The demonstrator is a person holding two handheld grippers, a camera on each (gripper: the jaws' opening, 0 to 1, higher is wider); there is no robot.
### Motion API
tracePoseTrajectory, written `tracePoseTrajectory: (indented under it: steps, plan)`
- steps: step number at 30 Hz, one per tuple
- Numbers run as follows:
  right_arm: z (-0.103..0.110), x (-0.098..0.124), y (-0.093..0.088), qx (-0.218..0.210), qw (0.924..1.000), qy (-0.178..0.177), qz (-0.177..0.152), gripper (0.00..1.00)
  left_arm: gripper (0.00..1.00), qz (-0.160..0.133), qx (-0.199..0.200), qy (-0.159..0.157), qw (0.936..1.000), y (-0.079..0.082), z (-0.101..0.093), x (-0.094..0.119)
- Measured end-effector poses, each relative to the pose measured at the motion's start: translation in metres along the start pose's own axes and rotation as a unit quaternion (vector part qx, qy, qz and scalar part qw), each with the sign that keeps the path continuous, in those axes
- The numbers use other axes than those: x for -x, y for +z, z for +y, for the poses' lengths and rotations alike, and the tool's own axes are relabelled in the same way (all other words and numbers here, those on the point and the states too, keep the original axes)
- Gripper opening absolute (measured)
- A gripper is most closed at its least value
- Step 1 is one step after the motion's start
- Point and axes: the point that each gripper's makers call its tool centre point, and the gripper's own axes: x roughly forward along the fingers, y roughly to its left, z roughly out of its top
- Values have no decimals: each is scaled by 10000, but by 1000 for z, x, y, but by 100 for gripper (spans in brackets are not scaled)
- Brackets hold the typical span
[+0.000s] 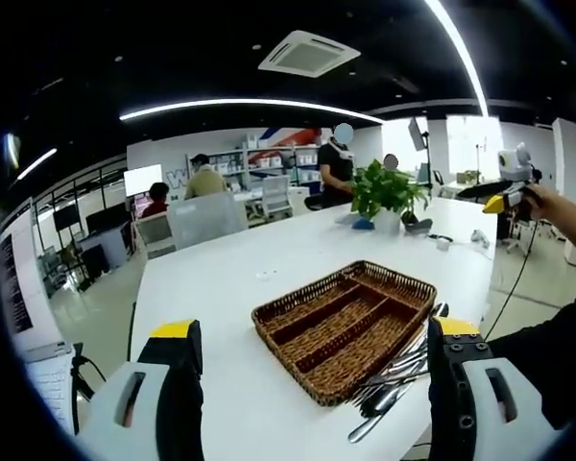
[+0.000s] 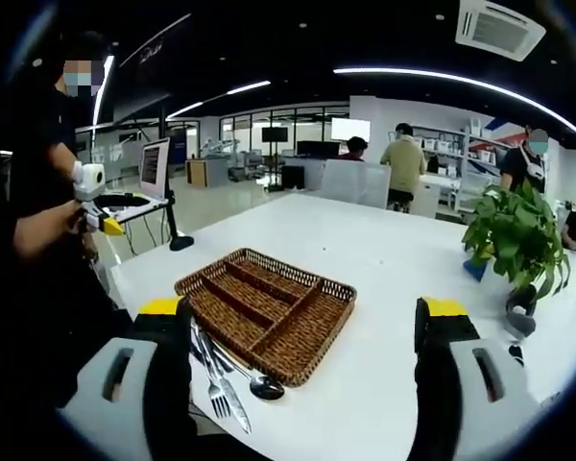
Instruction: Arrange the knives, forks, and spoons in their matching storage slots by inserting each utensil handle-first until every utensil is classified and aligned in the correct compartment
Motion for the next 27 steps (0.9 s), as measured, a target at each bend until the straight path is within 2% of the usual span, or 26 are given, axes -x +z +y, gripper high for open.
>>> tracePoseTrajectory:
  steps: [4, 7, 16, 19, 20, 23, 27]
  plan:
    - [1, 1, 1, -7, 10000, 31, -20, 100, 100, 4, -31, 14, 10000, 0, 1, 1]
    - [1, 0, 1, 2, 10000, 37, -7, 100, 100, -140, 42, 71, 9999, 5, 4, 4]
    - [3, 1, 0, 43, 9999, 107, -85, 99, 100, -22, -38, 105, 9999, 2, 5, 3]
    - [8, 0, -8, 145, 9996, 219, 61, 86, 100, -25, -30, 159, 9999, 1, 6, 2]
    - [8, -1, -9, 153, 9997, 192, 75, 86, 100, -8, -7, 124, 9999, 0, 5, 1]
    - [6, -1, -8, 88, 9999, 105, 60, 96, 100, -51, 5, 98, 9999, 2, 3, 1]
    - [4, -1, -9, 32, 10000, 81, 3, 97, 100, -31, 71, 73, 9999, 1, 8, -1]
